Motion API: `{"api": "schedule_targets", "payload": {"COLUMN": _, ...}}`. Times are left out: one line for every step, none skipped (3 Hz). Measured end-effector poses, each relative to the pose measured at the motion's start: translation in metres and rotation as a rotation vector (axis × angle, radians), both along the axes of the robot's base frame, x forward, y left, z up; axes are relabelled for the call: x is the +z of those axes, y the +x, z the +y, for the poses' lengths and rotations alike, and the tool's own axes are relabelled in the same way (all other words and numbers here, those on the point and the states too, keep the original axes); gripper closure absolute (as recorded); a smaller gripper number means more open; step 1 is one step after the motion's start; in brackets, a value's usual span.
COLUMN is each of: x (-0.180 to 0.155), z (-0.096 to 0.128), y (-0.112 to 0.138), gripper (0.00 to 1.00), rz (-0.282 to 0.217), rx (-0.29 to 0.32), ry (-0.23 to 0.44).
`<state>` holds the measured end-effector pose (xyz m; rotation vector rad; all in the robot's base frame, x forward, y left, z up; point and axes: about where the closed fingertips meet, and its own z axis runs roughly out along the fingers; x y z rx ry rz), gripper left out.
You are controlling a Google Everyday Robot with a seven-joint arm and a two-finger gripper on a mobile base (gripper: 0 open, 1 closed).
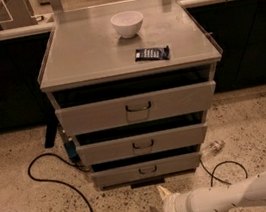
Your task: Open bottom drawer
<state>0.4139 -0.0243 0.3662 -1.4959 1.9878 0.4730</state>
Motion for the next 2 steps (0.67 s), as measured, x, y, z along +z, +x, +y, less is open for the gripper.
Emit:
{"api": "schedule_targets", "payload": {"x": -0.061, "z": 0.001, "y": 0.036, "gripper": 0.0, "rz": 0.018, "rx": -0.025, "ry": 0.016}}
{"api": "schedule_targets", "payload": {"x": -0.126, "z": 0.013, "y": 0.085, "gripper": 0.0, "rz": 0.057, "rx": -0.103, "ry": 0.008}}
